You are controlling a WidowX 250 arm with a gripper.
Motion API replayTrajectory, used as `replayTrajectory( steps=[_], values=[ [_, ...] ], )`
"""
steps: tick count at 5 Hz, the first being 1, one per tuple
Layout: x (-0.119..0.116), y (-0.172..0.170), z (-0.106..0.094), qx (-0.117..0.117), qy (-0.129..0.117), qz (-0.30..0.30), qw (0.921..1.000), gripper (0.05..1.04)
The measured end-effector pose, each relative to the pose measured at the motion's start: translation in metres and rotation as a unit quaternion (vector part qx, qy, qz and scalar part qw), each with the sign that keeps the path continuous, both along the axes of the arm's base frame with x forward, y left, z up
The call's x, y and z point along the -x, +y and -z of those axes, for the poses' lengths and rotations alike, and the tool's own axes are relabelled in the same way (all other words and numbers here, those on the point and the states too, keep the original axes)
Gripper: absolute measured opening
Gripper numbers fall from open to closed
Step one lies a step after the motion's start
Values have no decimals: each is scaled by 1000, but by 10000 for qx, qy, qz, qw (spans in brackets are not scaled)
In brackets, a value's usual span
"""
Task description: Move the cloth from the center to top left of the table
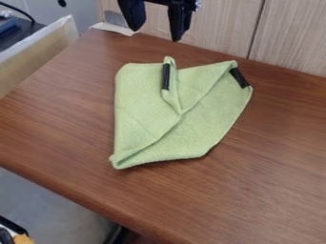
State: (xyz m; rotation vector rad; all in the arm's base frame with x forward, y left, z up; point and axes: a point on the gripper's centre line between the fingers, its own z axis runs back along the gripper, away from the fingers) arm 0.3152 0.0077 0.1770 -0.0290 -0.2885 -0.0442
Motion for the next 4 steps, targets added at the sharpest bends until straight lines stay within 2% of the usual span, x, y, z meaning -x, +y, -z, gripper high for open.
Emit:
replayTrajectory(
  steps=[2,3,4],
  values=[
    [-2,3,29,-78,423,-89,9990,1000],
    [0,12,56,-100,566,-307,9979,1000],
    [3,18,76,-138,570,-407,9974,1000]
  ],
)
